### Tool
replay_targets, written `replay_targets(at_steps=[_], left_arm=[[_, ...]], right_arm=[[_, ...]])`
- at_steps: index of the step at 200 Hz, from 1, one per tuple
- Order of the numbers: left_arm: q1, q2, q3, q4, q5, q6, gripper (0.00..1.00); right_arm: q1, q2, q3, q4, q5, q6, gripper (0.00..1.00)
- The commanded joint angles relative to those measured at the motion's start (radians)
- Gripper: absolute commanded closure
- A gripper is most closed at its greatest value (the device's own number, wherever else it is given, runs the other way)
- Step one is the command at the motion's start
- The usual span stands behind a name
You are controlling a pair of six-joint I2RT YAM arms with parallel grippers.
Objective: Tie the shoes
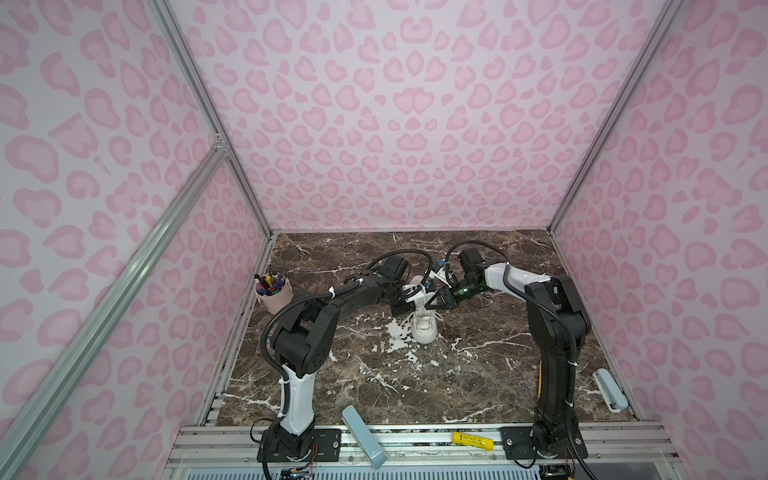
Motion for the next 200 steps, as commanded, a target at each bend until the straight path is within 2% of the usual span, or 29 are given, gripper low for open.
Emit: replay_targets(at_steps=[1,25,155,200], left_arm=[[0.0,-0.006,0.001,0.014,0.008,0.005,0.97],[-0.001,-0.007,0.0,0.014,-0.001,0.007,0.97],[0.001,-0.027,0.001,0.004,-0.052,0.046,0.97],[0.003,-0.033,-0.001,-0.004,-0.057,0.06,0.97]], right_arm=[[0.0,0.009,0.009,-0.033,0.003,-0.014,0.93],[-0.003,0.0,0.011,-0.039,0.012,-0.015,1.0],[-0.022,-0.045,0.019,-0.093,0.053,-0.026,1.0],[-0.026,-0.057,0.016,-0.091,0.01,-0.014,1.0]])
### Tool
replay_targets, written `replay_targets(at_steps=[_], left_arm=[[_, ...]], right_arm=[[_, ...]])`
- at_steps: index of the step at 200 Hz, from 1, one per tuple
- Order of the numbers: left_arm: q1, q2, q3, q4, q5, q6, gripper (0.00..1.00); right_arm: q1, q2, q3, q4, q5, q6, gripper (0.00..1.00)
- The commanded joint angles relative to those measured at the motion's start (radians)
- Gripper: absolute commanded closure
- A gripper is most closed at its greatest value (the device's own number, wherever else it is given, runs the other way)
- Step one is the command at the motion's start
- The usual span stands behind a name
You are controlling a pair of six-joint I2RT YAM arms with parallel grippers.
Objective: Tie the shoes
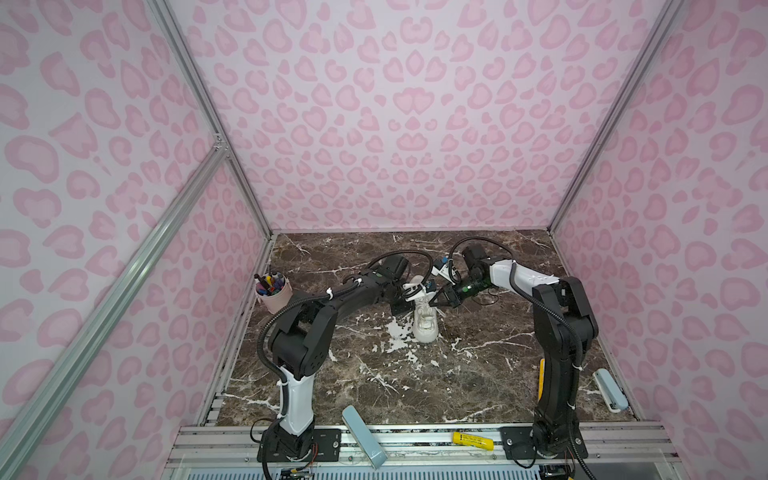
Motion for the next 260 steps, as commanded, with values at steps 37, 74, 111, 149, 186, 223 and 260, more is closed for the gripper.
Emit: replay_targets(at_steps=[37,74,111,149,186,223,260], left_arm=[[0.004,-0.012,0.009,-0.019,-0.02,0.021,0.97],[0.001,-0.001,0.019,-0.035,-0.016,0.022,0.97],[-0.002,0.0,0.019,-0.037,-0.013,0.019,0.97],[0.002,-0.001,-0.005,-0.017,-0.047,0.019,0.97],[0.018,0.003,-0.005,-0.024,-0.06,0.031,0.97],[0.032,0.004,-0.001,-0.034,-0.076,0.044,0.97],[0.043,0.02,-0.004,-0.049,-0.091,0.054,0.97]], right_arm=[[-0.002,0.009,0.027,-0.054,-0.057,0.001,1.0],[0.011,0.04,0.083,-0.103,0.003,0.0,1.0],[0.014,0.062,0.107,-0.141,0.069,-0.015,1.0],[0.012,0.045,0.091,-0.144,0.115,-0.014,1.0],[0.01,0.035,0.067,-0.141,0.129,-0.013,1.0],[0.002,0.03,0.06,-0.139,0.137,-0.01,1.0],[-0.006,0.022,0.056,-0.141,0.153,-0.007,1.0]])
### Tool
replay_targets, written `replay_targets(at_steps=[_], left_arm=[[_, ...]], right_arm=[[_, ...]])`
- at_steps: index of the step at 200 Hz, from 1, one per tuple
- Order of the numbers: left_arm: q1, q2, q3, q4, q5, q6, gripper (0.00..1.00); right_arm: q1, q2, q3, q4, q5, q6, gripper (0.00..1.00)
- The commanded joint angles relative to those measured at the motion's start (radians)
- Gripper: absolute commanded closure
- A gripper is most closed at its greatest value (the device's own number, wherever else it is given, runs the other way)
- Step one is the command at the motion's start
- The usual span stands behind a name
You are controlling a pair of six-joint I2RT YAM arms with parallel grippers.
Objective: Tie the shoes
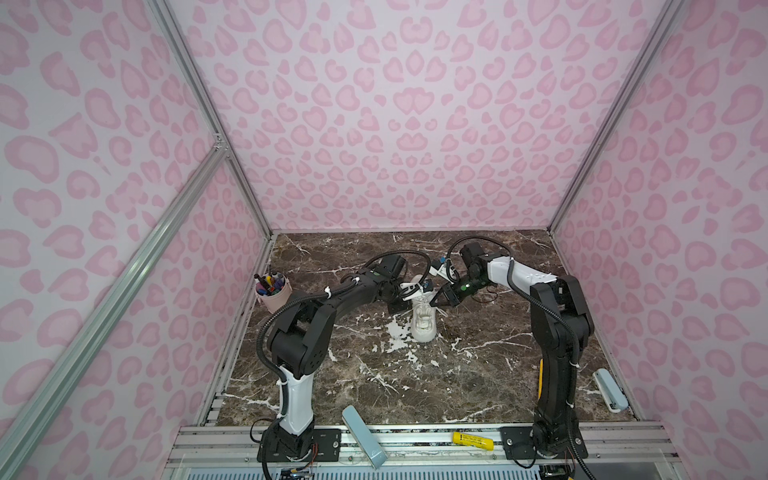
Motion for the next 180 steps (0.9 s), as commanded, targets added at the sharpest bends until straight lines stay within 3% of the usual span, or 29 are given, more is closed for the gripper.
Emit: replay_targets(at_steps=[1,180], left_arm=[[0.018,0.012,-0.003,-0.041,-0.078,0.016,0.97],[0.057,0.025,-0.029,-0.018,-0.104,-0.005,0.97]], right_arm=[[-0.013,-0.008,-0.006,-0.05,0.066,0.002,1.0],[-0.029,-0.02,-0.075,-0.096,0.173,-0.015,1.0]])
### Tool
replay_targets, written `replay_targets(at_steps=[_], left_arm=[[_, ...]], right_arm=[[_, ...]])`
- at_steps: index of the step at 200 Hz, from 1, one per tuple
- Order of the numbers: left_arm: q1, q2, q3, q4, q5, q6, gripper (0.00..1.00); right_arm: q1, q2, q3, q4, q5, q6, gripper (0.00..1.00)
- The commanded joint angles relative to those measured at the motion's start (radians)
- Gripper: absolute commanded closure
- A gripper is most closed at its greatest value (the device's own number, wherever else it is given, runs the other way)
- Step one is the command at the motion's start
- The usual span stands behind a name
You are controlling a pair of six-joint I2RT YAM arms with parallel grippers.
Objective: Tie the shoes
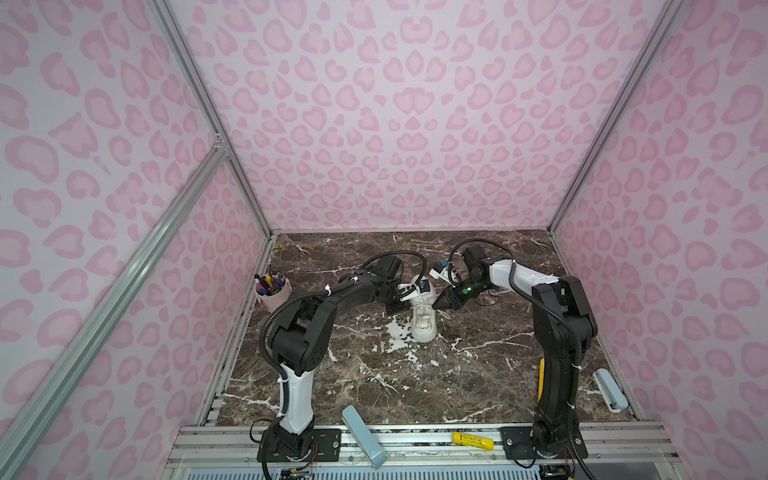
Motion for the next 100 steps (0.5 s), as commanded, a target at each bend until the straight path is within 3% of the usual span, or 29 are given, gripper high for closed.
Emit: replay_targets(at_steps=[1,100], left_arm=[[0.027,0.006,-0.006,-0.053,-0.164,-0.011,0.97],[0.048,-0.005,-0.048,-0.059,-0.188,-0.011,0.97]], right_arm=[[-0.018,0.0,-0.016,-0.126,0.139,-0.009,1.0],[-0.02,0.007,-0.027,-0.138,0.179,-0.014,1.0]])
